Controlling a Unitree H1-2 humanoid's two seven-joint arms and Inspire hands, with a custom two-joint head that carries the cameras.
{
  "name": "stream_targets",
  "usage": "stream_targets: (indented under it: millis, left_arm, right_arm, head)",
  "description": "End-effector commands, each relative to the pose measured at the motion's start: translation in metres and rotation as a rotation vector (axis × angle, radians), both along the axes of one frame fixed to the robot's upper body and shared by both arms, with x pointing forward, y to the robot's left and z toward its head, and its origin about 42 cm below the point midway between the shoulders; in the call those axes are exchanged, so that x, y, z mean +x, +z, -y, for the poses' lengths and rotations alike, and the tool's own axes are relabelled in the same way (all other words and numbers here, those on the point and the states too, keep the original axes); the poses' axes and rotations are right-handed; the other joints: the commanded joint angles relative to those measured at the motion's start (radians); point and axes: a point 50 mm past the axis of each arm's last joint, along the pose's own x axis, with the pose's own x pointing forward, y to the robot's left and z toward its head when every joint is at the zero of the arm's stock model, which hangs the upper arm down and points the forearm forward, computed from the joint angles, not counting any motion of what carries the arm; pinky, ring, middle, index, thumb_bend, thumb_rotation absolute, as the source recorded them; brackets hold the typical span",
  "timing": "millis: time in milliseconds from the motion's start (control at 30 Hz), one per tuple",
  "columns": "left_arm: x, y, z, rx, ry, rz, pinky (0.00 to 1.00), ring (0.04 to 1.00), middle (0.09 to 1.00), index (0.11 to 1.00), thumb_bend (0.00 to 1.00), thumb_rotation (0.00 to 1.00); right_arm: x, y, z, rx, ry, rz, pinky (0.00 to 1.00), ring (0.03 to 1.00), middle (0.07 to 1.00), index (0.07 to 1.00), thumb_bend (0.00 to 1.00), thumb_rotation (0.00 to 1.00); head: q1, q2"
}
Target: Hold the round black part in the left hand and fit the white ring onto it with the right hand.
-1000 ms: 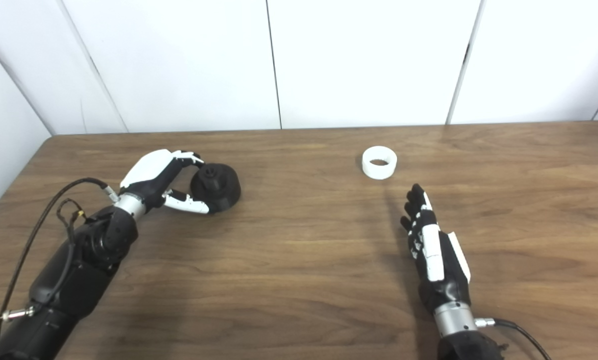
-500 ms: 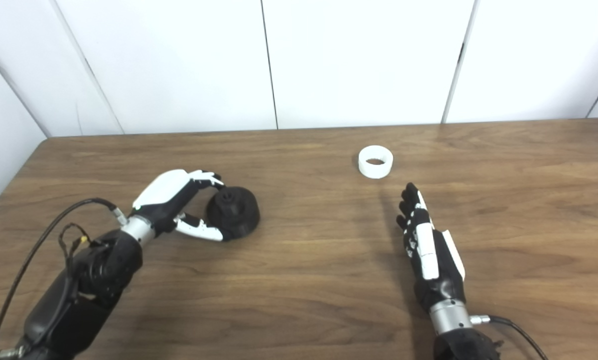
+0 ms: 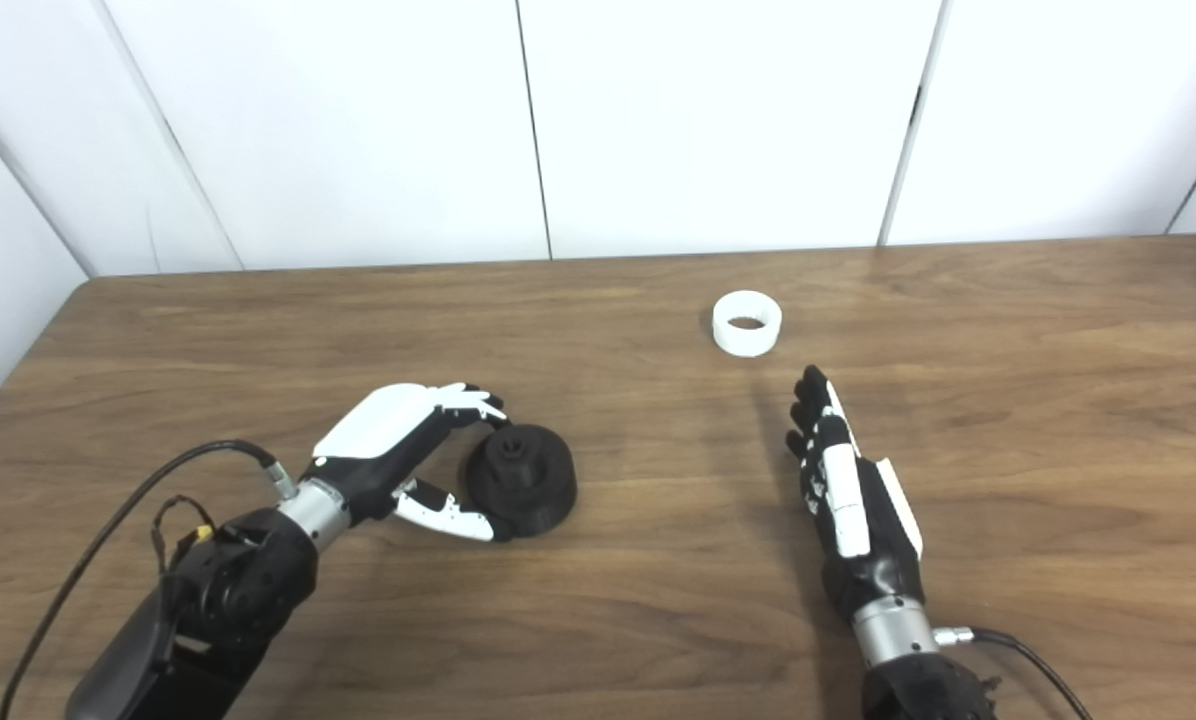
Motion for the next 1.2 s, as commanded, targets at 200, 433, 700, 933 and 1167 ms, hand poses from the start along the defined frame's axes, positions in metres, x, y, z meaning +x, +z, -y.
stream_targets:
  millis: [200,433,700,933,1167]
  left_arm:
    - [-0.020,-0.001,0.019,-0.018,-0.079,0.060,0.94,0.928,0.884,0.682,0.74,0.43]
    - [-0.031,-0.005,0.023,-0.023,-0.097,0.050,0.94,0.933,0.884,0.682,0.73,0.45]
    - [-0.031,-0.005,0.024,-0.032,-0.101,0.046,0.94,0.933,0.878,0.672,0.74,0.44]
    - [-0.030,-0.002,0.026,-0.040,-0.097,0.040,0.94,0.940,0.883,0.675,0.74,0.45]
    - [-0.030,-0.005,0.026,-0.046,-0.091,0.029,0.95,0.945,0.888,0.674,0.74,0.46]
  right_arm:
    - [-0.008,0.008,-0.003,0.007,0.001,0.034,0.99,1.000,0.996,1.000,0.67,1.00]
    - [-0.008,0.010,-0.002,0.005,0.001,0.034,0.99,1.000,0.996,1.000,0.66,1.00]
    - [-0.007,0.012,0.001,-0.002,0.001,0.037,0.99,1.000,0.998,1.000,0.66,1.00]
    - [0.007,0.042,0.020,-0.035,-0.088,0.117,0.96,0.988,0.963,0.943,0.64,0.93]
    - [0.062,0.106,0.058,-0.520,-0.217,0.262,0.88,0.908,0.869,0.782,0.71,0.44]
  head:
    - [-0.007,0.005]
    - [-0.008,0.008]
    - [-0.004,0.009]
    - [-0.001,0.017]
    - [-0.012,0.013]
